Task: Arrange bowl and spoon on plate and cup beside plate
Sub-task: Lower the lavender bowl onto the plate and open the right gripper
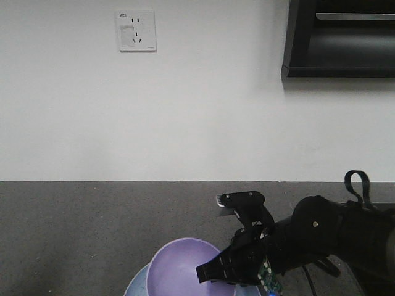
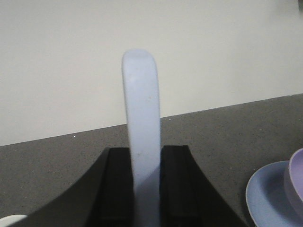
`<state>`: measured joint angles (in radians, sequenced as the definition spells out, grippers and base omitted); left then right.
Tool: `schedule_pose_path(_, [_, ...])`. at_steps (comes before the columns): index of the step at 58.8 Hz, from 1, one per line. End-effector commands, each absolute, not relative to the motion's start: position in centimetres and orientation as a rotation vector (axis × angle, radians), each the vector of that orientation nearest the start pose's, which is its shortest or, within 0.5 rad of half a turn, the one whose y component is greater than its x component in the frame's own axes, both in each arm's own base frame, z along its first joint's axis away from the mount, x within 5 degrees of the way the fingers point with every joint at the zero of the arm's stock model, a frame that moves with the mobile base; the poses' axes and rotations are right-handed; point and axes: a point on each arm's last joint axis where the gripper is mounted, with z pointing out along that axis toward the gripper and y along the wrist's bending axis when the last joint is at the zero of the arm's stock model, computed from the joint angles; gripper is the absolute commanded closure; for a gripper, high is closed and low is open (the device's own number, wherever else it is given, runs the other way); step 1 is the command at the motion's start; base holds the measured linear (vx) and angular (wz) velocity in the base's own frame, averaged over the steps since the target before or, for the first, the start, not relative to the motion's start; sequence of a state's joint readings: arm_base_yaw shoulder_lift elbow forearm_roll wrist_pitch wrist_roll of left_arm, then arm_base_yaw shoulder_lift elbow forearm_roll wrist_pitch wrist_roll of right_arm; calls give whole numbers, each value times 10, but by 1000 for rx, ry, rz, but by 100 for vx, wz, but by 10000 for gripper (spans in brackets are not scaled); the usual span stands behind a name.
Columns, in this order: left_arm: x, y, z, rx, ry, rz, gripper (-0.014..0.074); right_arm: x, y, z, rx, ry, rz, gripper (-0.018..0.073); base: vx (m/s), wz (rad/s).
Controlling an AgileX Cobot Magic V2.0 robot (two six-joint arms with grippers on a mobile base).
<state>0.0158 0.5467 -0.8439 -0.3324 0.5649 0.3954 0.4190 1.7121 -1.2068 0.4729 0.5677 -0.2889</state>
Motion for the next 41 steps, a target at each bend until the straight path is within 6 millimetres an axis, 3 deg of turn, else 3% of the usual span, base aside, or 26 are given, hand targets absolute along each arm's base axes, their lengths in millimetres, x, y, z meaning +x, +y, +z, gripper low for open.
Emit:
schedule_pose_path(1, [92,-14,418,178,1608,-60,582,333,172,268,-432,2403,555,560,0,0])
schedule_pose_path(22, [92,-14,418,178,1608,-60,578,333,172,260,-450,2443,553,459,0,0])
schedule_pose_path(41, [92,-14,418,178,1608,-60,573,334,171,260,-471,2435,523,134,0,0])
